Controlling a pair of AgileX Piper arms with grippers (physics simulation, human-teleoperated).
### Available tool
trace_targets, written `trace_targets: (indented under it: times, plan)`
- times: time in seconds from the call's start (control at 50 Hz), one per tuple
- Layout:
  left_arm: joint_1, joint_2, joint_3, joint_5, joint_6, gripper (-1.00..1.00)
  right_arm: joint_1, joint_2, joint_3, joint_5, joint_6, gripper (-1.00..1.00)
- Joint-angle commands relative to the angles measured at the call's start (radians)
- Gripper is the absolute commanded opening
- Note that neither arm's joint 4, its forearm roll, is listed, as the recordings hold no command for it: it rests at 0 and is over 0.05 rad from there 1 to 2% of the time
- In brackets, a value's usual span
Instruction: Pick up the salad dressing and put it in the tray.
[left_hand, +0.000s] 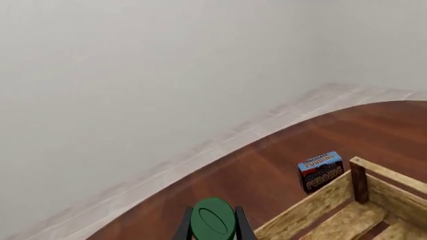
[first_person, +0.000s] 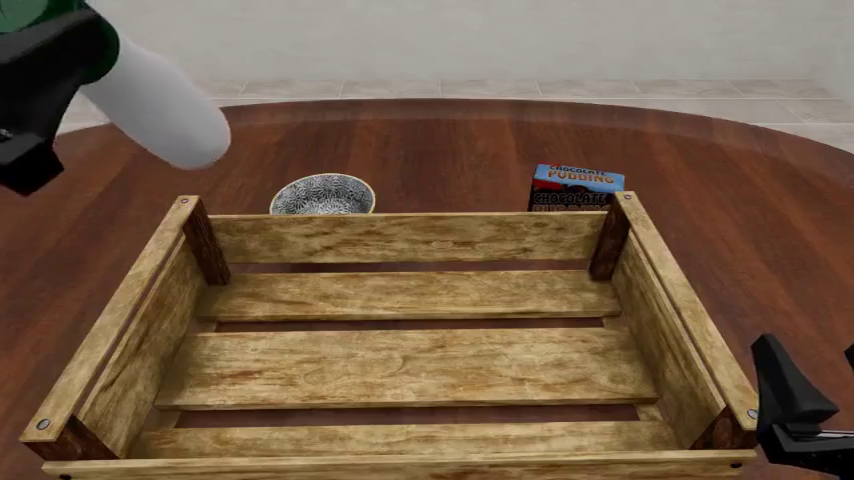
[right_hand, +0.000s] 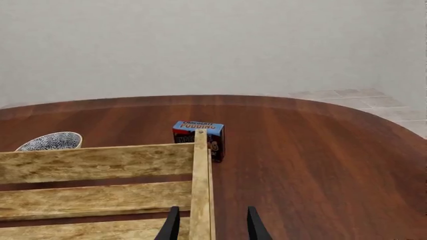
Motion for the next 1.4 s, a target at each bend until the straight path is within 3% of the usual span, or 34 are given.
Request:
trace_targets:
  times: [0.02,0.4,0.92,1.4]
  plan:
    - [-0.057,0.06,-0.007,-0.032,0.028,-1.0,-0.001,-0.007,0.0,0.006,0.0,1.0]
    - [-0.11,0.188,-0.013,-0.071,0.016,-1.0,-0.001,-0.01,0.0,0.009,-0.003,1.0]
    - [-0.192,0.337,-0.062,-0.043,-0.065,-1.0,-0.003,-0.012,0.0,0.013,-0.002,1.0]
    - [-0.19,0.431,-0.068,-0.032,-0.084,-1.0,-0.008,-0.005,0.0,0.006,0.005,1.0]
